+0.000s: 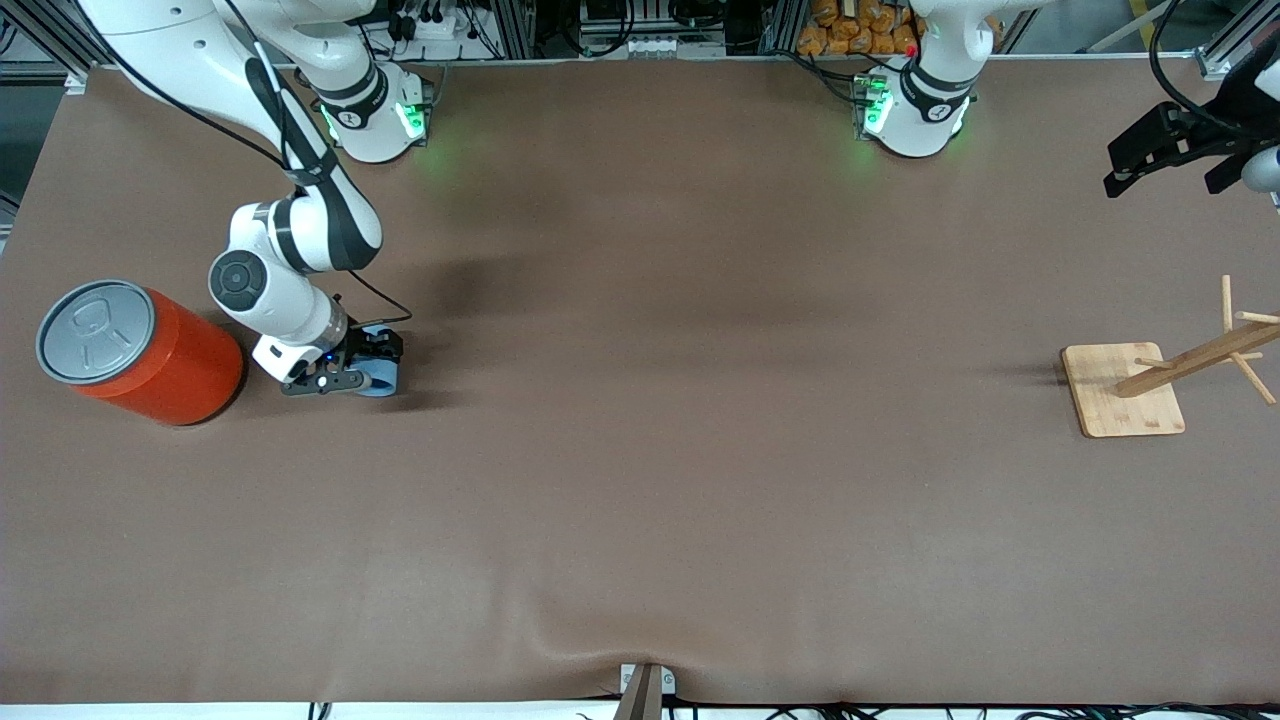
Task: Flip cup
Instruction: 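Close the right gripper around the blue cup's body, then lift the blue cup and carry it toward the table's middle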
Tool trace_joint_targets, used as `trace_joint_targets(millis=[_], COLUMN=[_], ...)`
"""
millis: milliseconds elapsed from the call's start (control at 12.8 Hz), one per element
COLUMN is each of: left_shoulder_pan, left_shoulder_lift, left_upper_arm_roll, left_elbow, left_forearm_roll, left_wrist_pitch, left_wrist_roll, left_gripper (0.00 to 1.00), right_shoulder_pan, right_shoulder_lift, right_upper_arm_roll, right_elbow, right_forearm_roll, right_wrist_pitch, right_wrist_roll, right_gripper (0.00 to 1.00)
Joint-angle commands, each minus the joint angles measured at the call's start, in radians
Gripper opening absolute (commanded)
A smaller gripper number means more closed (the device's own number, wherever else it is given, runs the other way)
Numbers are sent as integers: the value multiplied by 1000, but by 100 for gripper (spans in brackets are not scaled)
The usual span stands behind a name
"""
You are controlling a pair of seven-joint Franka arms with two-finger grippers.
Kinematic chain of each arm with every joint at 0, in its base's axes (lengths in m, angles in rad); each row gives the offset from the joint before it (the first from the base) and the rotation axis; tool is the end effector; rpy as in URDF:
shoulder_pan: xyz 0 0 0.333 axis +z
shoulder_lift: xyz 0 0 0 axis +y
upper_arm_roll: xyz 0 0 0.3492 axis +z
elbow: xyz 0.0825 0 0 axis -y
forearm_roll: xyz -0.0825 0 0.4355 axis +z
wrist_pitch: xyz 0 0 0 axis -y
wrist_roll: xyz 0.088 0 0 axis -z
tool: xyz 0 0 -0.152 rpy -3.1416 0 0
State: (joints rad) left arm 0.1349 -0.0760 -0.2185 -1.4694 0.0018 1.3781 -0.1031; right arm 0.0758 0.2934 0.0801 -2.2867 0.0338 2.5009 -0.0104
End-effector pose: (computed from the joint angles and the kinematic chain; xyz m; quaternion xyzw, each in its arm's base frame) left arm 0.5538 -0.0517 0.6911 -0.9999 -0.0103 0.0077 0.0099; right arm 0.5504 0.0893 0.1608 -0.9967 -0.0678 0.0407 0.0183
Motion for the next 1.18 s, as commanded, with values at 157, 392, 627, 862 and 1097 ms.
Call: trace_joint_targets(millis=[157, 392, 627, 862, 1097], left_shoulder_pan=[11, 12, 26, 28, 28], left_shoulder_lift=[-5, -7, -8, -8, -8], left_upper_arm_roll=[1, 2, 1, 1, 1], left_elbow=[4, 4, 4, 4, 4], left_forearm_roll=[0, 1, 0, 0, 0], left_wrist_pitch=[6, 6, 6, 6, 6], left_wrist_roll=[16, 16, 16, 17, 17], left_gripper=[100, 100, 100, 100, 100], right_shoulder_pan=[88, 226, 378, 522, 620], right_shoulder_lift=[16, 117, 243, 401, 454], right_upper_arm_roll=[52, 75, 76, 73, 73], right_elbow=[368, 588, 783, 967, 987], right_forearm_roll=[9, 6, -5, -110, -253], right_wrist_pitch=[-336, -382, -378, -373, -350], right_wrist_roll=[-11, -46, -234, -325, -446], right_gripper=[0, 0, 0, 0, 0])
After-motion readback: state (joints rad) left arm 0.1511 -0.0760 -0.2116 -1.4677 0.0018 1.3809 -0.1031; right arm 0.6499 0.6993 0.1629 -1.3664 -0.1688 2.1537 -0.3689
